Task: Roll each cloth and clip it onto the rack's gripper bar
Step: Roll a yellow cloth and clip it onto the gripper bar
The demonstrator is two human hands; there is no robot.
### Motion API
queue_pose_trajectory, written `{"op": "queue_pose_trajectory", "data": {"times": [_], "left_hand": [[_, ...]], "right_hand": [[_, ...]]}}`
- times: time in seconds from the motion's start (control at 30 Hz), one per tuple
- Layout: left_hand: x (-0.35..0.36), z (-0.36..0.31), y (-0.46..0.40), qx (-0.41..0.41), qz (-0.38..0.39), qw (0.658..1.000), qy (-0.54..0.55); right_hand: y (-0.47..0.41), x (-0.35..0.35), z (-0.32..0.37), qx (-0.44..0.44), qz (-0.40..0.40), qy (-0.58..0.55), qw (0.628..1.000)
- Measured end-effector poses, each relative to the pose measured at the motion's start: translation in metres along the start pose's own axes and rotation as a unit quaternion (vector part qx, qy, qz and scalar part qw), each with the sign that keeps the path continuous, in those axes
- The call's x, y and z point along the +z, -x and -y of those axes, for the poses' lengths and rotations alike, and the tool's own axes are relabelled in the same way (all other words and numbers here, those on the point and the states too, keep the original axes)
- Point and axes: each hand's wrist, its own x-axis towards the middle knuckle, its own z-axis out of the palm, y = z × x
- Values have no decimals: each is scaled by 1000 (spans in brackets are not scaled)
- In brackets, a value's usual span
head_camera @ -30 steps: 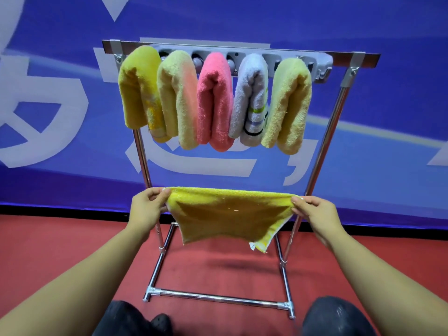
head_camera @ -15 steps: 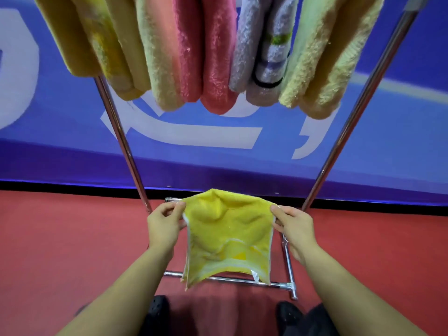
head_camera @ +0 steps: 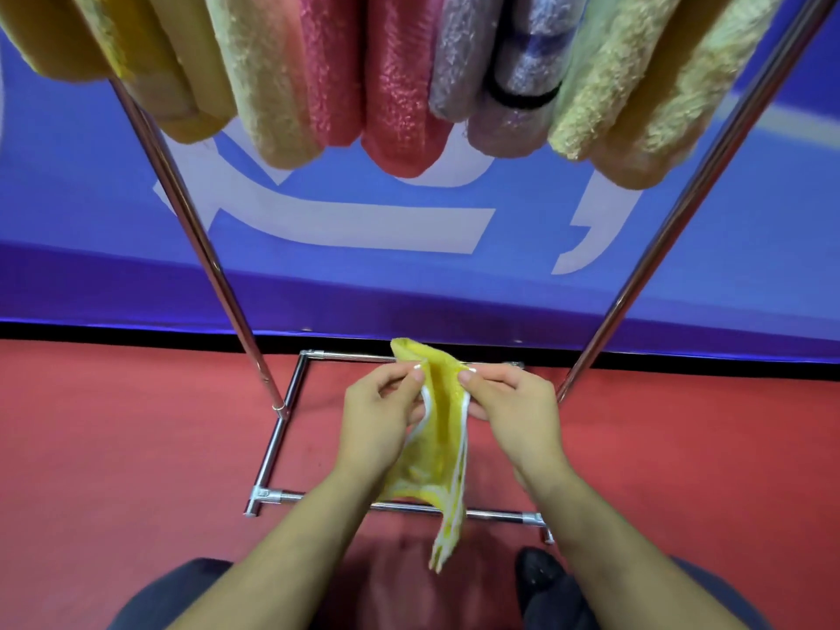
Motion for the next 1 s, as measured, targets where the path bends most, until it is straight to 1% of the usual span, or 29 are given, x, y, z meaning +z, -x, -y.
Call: {"op": "queue_pose_trajectory", "data": {"times": [0.13,0.5,0.6,0.7,0.8,0.87,0.93,1.0], "left_hand": [[9,0,6,-9,6,1000,19],[14,-3,14,1,16,1000,5],[14,-4,14,3,24,1000,12],[13,-7,17,2,54,998,35],[11,-11,20,-17,103,993,59],[9,-11,20,-33,137,988,62],[7,-12,19,-44,160,985,54],[4,-15,17,-18,165,986,18]], "right_hand": [[3,6,0,-24,25,4,999],[7,8,-2,-46,17,55,997],[9,7,-2,-64,24,64,996],[9,6,0,-94,33,88,991],[11,7,3,-91,50,79,992],[10,5,2,-89,41,80,992],[8,2,2,-103,23,104,989],[7,0,3,-127,12,130,983]]}}
